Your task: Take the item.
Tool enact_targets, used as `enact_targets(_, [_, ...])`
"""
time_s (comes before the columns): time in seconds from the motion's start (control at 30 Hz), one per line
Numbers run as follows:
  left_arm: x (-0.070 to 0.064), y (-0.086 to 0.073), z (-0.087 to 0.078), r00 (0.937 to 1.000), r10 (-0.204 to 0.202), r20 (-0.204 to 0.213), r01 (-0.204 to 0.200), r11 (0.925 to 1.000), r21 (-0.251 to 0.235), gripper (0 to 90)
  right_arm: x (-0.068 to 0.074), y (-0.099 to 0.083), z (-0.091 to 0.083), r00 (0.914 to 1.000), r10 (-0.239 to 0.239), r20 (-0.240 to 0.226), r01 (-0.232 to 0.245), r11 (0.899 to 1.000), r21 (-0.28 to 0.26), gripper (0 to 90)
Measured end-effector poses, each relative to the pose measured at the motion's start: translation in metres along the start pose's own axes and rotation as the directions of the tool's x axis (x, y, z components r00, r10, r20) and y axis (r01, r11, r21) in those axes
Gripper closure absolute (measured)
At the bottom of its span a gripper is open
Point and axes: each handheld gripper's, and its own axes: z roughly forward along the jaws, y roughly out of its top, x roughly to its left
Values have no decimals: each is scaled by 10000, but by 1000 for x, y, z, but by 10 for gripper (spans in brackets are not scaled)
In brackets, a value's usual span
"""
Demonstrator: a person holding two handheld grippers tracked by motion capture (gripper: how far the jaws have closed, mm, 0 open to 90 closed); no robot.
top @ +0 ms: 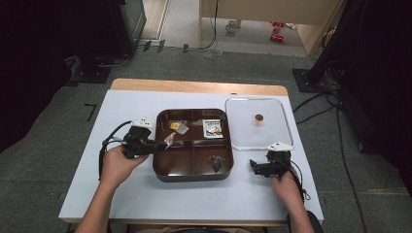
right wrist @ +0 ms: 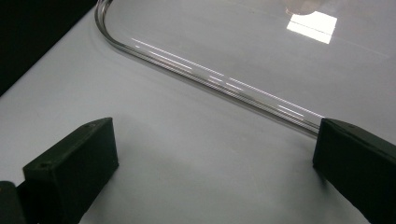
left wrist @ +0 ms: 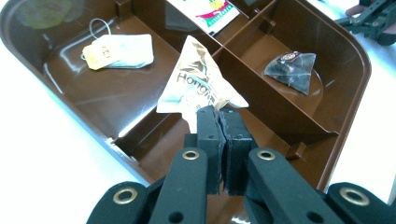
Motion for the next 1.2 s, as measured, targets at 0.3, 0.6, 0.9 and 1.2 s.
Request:
enact_targets(0.3, [10,-4,-14,9995,-290,-135,285,9991,-325,890,0,0,0,10000,-1,2,1,10000,0,0])
enact_targets(0.6, [20,-10,-27,9973,-581,-441,553,9965,-630,889,0,0,0,10000,0,0,0,10000,2,0])
enact_targets(0.9, [34,-18,-36,9928,-994,-663,948,9931,-693,888,0,0,0,10000,2,2,-2,10000,3,0])
enact_targets(1.2, [49,-28,-37,9857,-1466,-830,1431,9886,-473,887,0,0,0,10000,18,1,-18,10000,-4,0])
